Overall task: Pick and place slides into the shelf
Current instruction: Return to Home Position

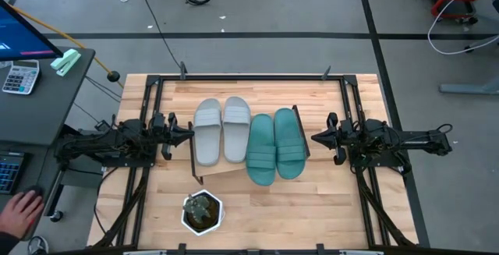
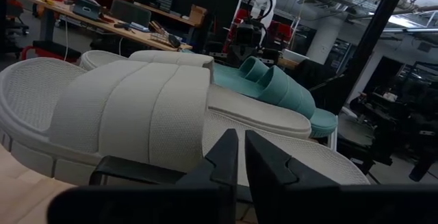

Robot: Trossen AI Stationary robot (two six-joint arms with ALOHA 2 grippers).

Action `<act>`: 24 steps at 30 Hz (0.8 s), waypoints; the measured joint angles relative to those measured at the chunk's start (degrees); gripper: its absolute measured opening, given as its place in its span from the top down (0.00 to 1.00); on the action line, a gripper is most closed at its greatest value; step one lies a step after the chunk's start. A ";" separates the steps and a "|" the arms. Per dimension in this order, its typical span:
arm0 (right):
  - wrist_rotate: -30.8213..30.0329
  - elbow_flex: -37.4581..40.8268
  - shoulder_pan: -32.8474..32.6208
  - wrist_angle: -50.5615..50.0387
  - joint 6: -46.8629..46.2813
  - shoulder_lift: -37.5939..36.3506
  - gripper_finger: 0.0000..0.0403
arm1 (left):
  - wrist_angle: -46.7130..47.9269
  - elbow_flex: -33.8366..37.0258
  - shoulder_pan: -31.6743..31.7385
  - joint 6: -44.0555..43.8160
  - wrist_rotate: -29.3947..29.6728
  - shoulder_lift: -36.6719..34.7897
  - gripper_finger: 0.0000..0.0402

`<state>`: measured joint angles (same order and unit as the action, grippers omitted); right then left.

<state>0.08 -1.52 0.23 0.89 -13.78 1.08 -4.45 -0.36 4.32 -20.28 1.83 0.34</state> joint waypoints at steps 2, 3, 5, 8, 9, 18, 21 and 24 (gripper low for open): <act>0.00 0.00 -0.01 0.00 0.00 0.00 0.96 | 0.00 0.00 0.00 0.00 0.00 0.00 0.92; 0.00 0.00 0.00 0.00 0.00 0.00 0.96 | 0.00 0.00 0.01 -0.01 0.00 0.00 0.92; 0.00 0.00 0.00 -0.02 0.00 0.00 0.96 | 0.00 0.00 0.02 0.00 0.02 0.00 0.93; 0.00 0.00 -0.02 0.00 0.00 0.00 0.96 | 0.02 0.00 0.01 0.01 0.02 0.00 0.94; 0.00 0.00 0.00 0.00 0.00 0.00 0.96 | 0.02 0.00 0.00 -0.01 0.02 0.00 0.95; 0.00 0.00 -0.02 0.00 0.00 0.00 0.96 | 0.02 0.00 0.02 -0.01 0.02 0.00 0.92; 0.00 0.00 0.00 0.00 0.00 0.00 0.96 | 0.00 -0.01 0.00 -0.01 0.00 0.01 0.91; 0.00 0.00 -0.01 0.00 0.00 0.00 0.96 | 0.00 -0.01 0.00 0.00 0.00 0.00 0.91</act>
<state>0.08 -1.52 0.22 0.89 -13.78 1.08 -4.45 -0.38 4.32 -20.28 1.83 0.34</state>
